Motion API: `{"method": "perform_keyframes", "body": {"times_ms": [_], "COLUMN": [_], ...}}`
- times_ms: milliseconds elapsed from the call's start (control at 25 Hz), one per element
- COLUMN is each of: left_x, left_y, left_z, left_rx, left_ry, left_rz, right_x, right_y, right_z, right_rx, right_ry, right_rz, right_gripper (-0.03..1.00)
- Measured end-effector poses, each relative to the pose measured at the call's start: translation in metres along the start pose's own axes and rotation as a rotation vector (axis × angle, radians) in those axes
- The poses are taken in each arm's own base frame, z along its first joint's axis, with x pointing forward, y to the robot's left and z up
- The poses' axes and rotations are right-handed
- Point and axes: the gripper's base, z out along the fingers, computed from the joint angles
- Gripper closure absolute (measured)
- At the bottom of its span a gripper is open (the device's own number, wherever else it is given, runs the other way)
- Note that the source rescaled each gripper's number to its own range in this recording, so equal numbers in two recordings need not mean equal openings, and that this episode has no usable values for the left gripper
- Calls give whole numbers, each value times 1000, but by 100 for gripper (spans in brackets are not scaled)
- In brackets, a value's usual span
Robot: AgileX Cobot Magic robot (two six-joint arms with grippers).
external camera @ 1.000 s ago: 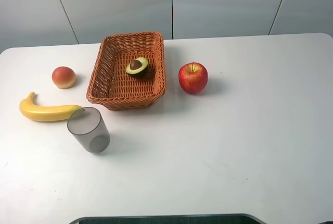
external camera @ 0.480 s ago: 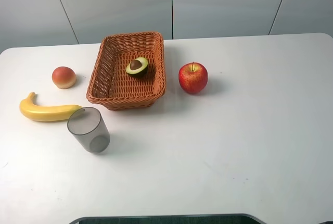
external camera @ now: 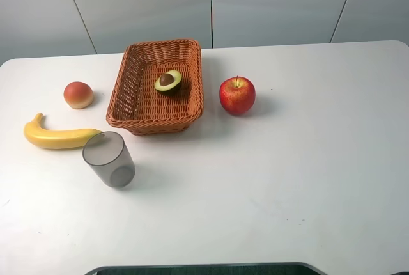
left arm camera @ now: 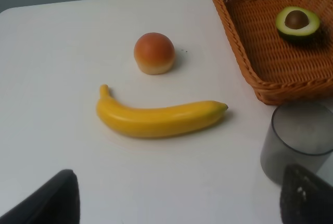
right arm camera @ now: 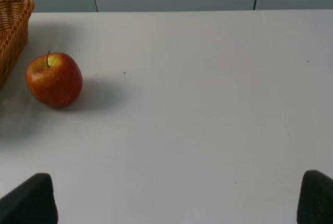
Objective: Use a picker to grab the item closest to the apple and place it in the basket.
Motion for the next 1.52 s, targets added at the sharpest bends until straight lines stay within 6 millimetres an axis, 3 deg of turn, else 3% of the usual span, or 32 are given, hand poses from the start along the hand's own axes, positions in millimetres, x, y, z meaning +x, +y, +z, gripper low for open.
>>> {"method": "perform_keyframes", "body": {"times_ms": [1520], "left_x": [0], "left_y": [0], "left_z": [0], "left_rx": [0], "left_ry": [0], "left_rz": [0], "right_x": [0], "right_y": [0], "right_z": [0], "right_rx": [0], "right_ry": [-2], "right_rz": [8], "right_gripper": [-3]}}
